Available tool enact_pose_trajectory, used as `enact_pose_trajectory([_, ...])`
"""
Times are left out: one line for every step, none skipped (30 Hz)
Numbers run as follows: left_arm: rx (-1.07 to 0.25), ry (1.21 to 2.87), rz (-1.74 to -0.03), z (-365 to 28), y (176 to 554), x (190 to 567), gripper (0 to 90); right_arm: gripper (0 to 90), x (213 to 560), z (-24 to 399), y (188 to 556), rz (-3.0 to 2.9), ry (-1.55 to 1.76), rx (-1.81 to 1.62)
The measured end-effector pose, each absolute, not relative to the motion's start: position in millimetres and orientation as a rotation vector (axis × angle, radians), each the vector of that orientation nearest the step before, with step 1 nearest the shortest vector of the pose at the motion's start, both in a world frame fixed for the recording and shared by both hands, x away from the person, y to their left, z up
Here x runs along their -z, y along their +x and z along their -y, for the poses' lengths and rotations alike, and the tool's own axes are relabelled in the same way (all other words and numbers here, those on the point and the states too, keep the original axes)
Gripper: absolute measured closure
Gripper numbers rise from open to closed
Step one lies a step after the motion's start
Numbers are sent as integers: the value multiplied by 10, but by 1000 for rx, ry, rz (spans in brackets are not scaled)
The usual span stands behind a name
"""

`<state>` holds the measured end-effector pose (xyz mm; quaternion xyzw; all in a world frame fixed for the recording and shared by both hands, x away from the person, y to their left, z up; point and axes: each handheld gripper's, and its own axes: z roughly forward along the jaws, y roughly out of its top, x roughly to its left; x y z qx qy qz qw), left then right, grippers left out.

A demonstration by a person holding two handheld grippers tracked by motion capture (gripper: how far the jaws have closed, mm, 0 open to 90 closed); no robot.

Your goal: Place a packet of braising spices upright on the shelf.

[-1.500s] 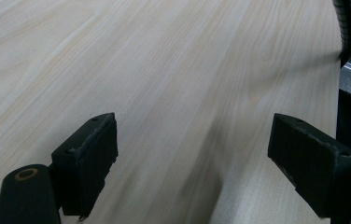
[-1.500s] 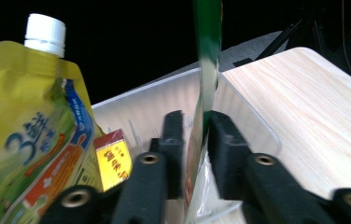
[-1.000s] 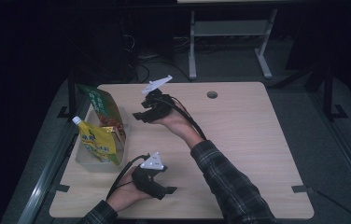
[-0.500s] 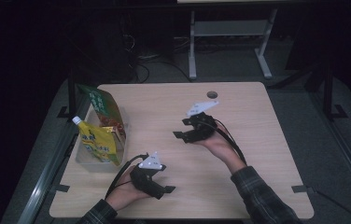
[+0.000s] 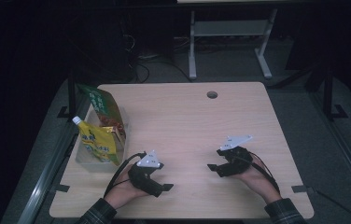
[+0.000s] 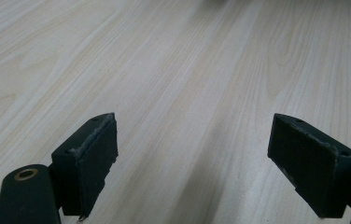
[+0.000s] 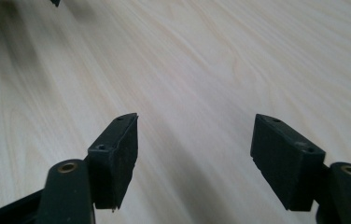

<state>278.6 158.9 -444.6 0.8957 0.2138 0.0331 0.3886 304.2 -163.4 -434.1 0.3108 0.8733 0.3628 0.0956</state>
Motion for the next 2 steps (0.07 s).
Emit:
enact_pose_trajectory([-89, 2278, -542, -1588, 2787, 4447, 155, 308, 4356, 1665, 3010, -2586, 943, -1077])
enact_pose_trajectory([-86, 2277, -547, -1586, 2785, 4450, 155, 306, 4363, 1684, 2994, -2584, 942, -1076])
